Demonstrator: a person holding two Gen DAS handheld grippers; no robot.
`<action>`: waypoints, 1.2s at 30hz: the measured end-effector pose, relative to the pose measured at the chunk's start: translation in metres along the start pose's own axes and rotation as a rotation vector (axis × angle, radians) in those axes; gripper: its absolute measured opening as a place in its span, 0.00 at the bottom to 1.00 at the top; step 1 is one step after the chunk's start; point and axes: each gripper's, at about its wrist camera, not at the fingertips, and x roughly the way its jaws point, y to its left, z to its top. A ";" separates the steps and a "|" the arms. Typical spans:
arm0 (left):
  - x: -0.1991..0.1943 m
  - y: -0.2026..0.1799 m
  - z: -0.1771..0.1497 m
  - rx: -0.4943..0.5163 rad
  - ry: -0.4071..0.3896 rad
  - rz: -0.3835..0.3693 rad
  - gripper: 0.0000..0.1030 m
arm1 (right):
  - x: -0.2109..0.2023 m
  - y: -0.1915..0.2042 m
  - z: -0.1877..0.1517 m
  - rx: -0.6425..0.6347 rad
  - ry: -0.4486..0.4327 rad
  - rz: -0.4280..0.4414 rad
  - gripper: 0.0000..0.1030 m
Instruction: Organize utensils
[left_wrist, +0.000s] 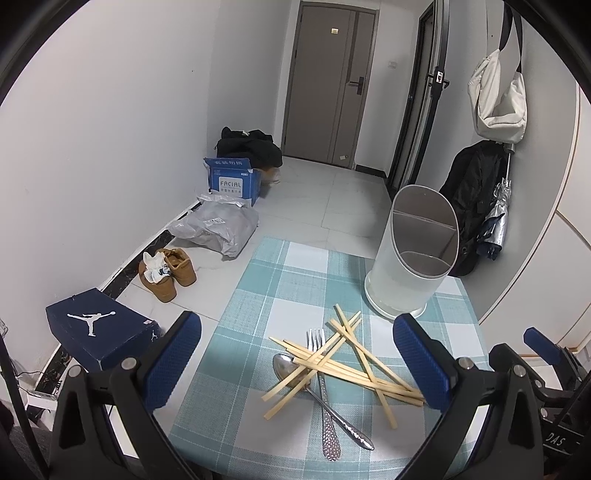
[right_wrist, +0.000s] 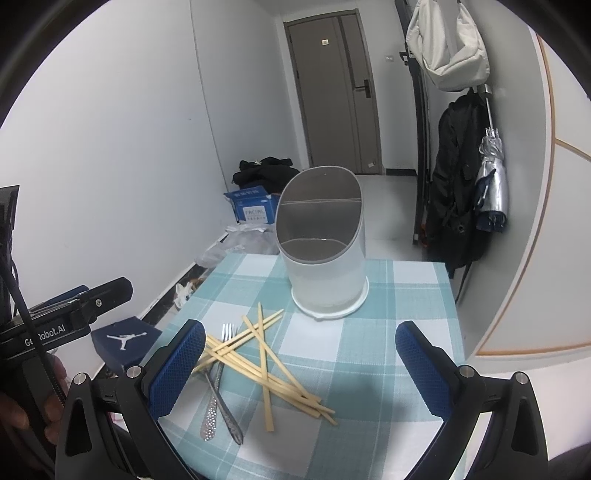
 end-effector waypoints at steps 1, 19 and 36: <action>0.000 0.000 0.000 0.002 0.002 0.001 0.99 | 0.000 0.000 0.000 0.000 0.001 0.001 1.00; -0.001 0.002 0.000 -0.014 0.009 -0.006 0.99 | -0.001 -0.001 0.000 0.010 -0.006 0.007 1.00; 0.004 0.002 0.003 -0.028 0.043 -0.028 0.99 | 0.008 -0.004 -0.001 0.039 0.010 0.076 1.00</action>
